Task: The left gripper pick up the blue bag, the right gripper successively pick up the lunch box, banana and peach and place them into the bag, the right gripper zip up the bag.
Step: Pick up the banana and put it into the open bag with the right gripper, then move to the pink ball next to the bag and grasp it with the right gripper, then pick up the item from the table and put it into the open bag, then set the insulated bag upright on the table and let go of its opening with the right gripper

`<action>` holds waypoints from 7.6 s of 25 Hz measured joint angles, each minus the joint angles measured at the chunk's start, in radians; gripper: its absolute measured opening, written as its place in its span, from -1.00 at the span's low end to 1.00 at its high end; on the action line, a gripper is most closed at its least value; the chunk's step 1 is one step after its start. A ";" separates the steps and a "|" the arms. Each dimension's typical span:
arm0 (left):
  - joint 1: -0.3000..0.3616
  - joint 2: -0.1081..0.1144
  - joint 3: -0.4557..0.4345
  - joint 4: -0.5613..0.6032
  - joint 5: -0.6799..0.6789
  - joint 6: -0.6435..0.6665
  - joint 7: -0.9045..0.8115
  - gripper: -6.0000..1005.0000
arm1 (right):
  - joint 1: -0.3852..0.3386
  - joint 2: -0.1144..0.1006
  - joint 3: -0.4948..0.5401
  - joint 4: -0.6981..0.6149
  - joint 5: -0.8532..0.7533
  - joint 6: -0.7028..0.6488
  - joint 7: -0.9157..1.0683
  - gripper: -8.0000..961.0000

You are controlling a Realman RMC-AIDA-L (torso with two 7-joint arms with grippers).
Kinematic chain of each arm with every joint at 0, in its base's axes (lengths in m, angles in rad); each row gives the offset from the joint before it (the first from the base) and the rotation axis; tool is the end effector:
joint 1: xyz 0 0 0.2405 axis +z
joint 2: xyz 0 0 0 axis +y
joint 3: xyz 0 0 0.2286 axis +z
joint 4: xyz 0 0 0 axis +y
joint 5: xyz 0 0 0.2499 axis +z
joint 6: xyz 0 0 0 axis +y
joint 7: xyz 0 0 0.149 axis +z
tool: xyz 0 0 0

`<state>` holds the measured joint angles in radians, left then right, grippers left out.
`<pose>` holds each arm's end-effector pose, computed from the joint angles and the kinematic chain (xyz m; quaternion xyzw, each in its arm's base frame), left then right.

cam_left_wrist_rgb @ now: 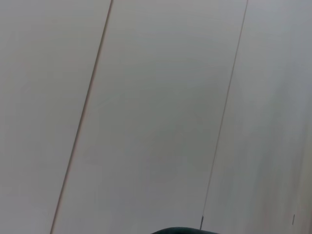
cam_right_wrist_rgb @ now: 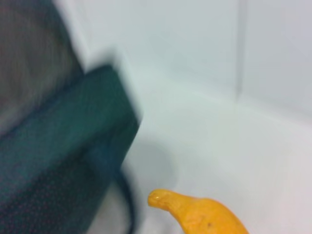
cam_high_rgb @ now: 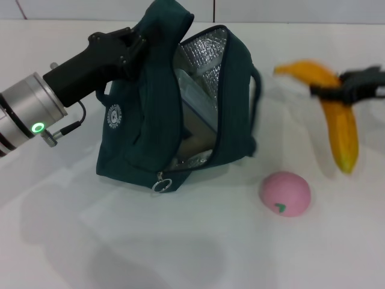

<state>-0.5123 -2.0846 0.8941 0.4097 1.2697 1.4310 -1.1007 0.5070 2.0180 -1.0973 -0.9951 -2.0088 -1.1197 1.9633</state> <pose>-0.2416 0.3694 -0.0003 -0.8317 -0.2085 -0.4461 0.2567 0.2246 0.4254 0.0453 -0.9079 0.3013 0.1192 0.2659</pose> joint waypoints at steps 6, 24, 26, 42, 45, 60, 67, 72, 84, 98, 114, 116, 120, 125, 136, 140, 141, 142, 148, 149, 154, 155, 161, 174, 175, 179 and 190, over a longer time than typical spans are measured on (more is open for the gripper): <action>0.002 0.000 0.000 0.000 -0.001 -0.005 0.007 -0.90 | -0.060 -0.001 0.065 0.072 0.442 -0.004 -0.266 -0.02; -0.030 0.000 0.002 -0.001 -0.001 -0.012 0.009 -0.90 | 0.278 0.010 -0.133 0.701 1.085 -0.274 -0.694 -0.02; -0.035 -0.001 0.004 -0.002 -0.001 -0.015 0.009 -0.90 | 0.282 0.010 -0.241 0.712 1.182 -0.268 -0.725 -0.02; -0.033 0.000 0.006 -0.002 0.006 -0.022 0.008 -0.90 | 0.230 0.010 -0.760 0.633 1.660 -0.057 -0.929 0.01; -0.035 0.001 0.006 -0.001 0.006 -0.022 0.008 -0.90 | 0.236 0.010 -0.772 0.632 1.662 -0.033 -0.928 0.02; -0.009 0.009 0.001 0.011 0.003 -0.021 0.005 -0.89 | -0.037 -0.051 -0.548 0.482 1.495 -0.273 -1.103 0.80; -0.008 0.010 0.000 0.011 0.003 -0.021 0.009 -0.89 | -0.211 -0.089 -0.391 0.484 1.072 -0.378 -1.112 0.79; -0.013 0.006 0.002 0.011 0.006 -0.022 0.010 -0.89 | -0.264 -0.061 -0.304 0.490 0.872 -0.372 -1.124 0.77; -0.023 0.001 0.006 0.010 0.008 -0.021 0.010 -0.88 | -0.255 -0.022 -0.303 0.529 0.789 -0.211 -1.126 0.72; -0.023 0.003 0.005 0.010 0.009 -0.021 0.011 -0.88 | -0.210 -0.017 -0.319 0.530 0.759 -0.164 -1.105 0.54; -0.025 0.005 0.000 0.011 0.002 -0.021 0.023 -0.87 | -0.194 -0.012 -0.127 0.496 0.832 -0.400 -1.159 -0.72; -0.025 0.003 0.000 0.011 0.001 -0.021 0.028 -0.87 | -0.166 -0.009 -0.132 0.494 0.881 -0.411 -1.169 -0.72; -0.027 0.001 0.002 0.010 0.001 -0.021 0.035 -0.87 | -0.048 0.001 -0.136 0.540 0.972 -0.408 -1.160 -0.71; -0.029 -0.001 0.000 0.008 -0.009 -0.019 0.035 -0.87 | 0.122 0.005 -0.142 0.602 1.020 -0.353 -1.092 -0.68; -0.036 0.000 0.003 0.006 -0.016 -0.014 0.034 -0.87 | 0.273 0.010 -0.322 0.592 1.026 -0.076 -1.007 -0.61; -0.036 0.000 0.002 0.006 -0.016 -0.014 0.035 -0.86 | 0.266 0.010 -0.330 0.560 1.029 -0.077 -1.005 -0.44; -0.037 0.000 0.002 0.006 -0.016 -0.015 0.035 -0.86 | 0.263 0.010 -0.330 0.554 1.033 -0.083 -1.005 -0.28; -0.037 0.000 0.002 0.006 -0.016 -0.015 0.035 -0.86 | 0.259 0.010 -0.329 0.550 1.038 -0.092 -1.004 -0.12; -0.031 0.001 0.000 0.010 -0.017 -0.016 0.032 -0.86 | 0.082 -0.016 -0.324 0.410 1.070 -0.193 -0.951 0.38; -0.029 0.001 0.000 0.010 -0.017 -0.016 0.032 -0.86 | 0.040 -0.027 -0.325 0.371 1.034 -0.198 -0.918 0.40; -0.023 0.006 0.000 0.008 -0.017 -0.016 0.033 -0.86 | -0.105 -0.086 -0.319 0.264 0.852 -0.238 -0.789 0.47; -0.021 0.006 0.000 0.009 -0.017 -0.016 0.033 -0.86 | -0.122 -0.095 -0.318 0.263 0.831 -0.250 -0.775 0.49; -0.022 0.002 0.003 0.011 -0.016 -0.016 0.035 -0.86 | -0.113 -0.071 -0.306 0.348 0.715 -0.200 -0.758 0.44; -0.022 0.000 0.006 0.009 -0.017 -0.013 0.034 -0.85 | 0.113 0.004 -0.333 0.541 0.620 -0.021 -0.706 0.35; -0.022 0.000 0.006 0.007 -0.017 -0.013 0.034 -0.85 | 0.115 0.004 -0.331 0.544 0.623 -0.013 -0.704 0.23; -0.018 0.000 0.006 0.004 -0.017 -0.013 0.036 -0.85 | 0.112 0.003 -0.321 0.543 0.641 0.002 -0.702 -0.08; -0.015 -0.005 0.006 -0.063 -0.044 0.045 0.125 -0.85 | 0.006 0.004 -0.242 0.549 0.884 -0.064 -0.897 -0.62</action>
<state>-0.5278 -2.0898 0.8999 0.3469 1.2261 1.4758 -0.9754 0.5127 2.0219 -1.3397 -0.4460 -1.1244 -1.1837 1.0663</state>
